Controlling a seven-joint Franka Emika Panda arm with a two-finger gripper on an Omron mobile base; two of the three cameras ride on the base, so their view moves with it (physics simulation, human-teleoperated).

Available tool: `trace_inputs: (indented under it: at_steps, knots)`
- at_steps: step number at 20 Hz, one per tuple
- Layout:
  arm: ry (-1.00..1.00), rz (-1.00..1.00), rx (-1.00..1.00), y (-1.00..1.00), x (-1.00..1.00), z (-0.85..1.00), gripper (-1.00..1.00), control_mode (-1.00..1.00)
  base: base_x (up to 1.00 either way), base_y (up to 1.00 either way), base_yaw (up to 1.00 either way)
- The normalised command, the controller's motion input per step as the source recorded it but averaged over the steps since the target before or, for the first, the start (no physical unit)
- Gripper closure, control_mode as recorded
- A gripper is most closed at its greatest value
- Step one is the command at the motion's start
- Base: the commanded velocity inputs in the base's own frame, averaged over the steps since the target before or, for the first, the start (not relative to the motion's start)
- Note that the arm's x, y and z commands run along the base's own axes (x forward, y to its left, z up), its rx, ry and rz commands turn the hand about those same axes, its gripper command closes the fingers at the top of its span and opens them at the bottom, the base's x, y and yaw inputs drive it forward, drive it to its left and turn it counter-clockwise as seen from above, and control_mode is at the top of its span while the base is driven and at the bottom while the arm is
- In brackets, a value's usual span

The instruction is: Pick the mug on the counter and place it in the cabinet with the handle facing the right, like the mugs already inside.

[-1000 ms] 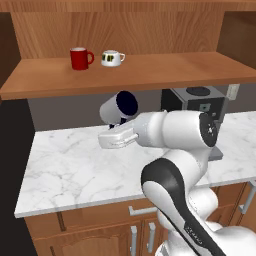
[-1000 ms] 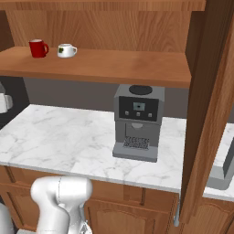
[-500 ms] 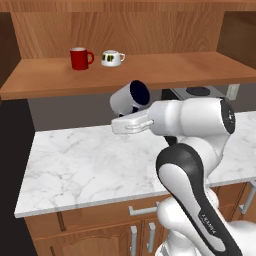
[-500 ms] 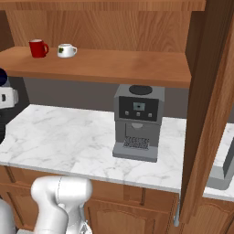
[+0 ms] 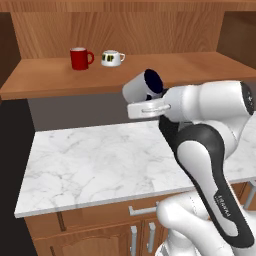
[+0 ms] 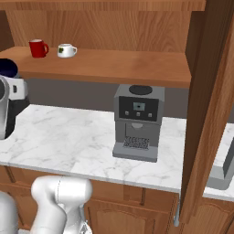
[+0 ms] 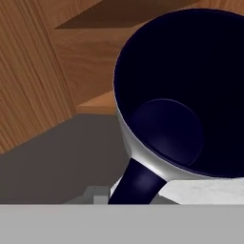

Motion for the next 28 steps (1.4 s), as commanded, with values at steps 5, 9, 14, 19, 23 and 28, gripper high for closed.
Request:
trace_inputs:
  at_steps: [5, 9, 14, 19, 23, 28]
  knots:
    - [0.06, 0.00, 0.00, -0.26, 0.20, 0.13, 1.00, -1.00, 0.00, 0.00, 0.00]
    - [0.04, 0.02, 0.00, -0.24, 0.38, 0.02, 1.00, -1.00, 0.00, 0.00, 0.00]
    - [0.00, 0.03, 0.00, -0.16, 0.22, 0.00, 1.00, -1.00, 0.00, 0.00, 0.00]
    - [0.00, 0.01, 0.00, -0.11, 0.06, 0.03, 1.00, -1.00, 0.00, 0.00, 0.00]
    - [0.00, 0.00, 0.00, -0.11, 0.06, 0.05, 1.00, -1.00, 0.00, 0.00, 0.00]
    - [0.00, 0.00, 0.00, -0.16, 0.29, 0.00, 1.00, -1.00, 0.00, 0.00, 0.00]
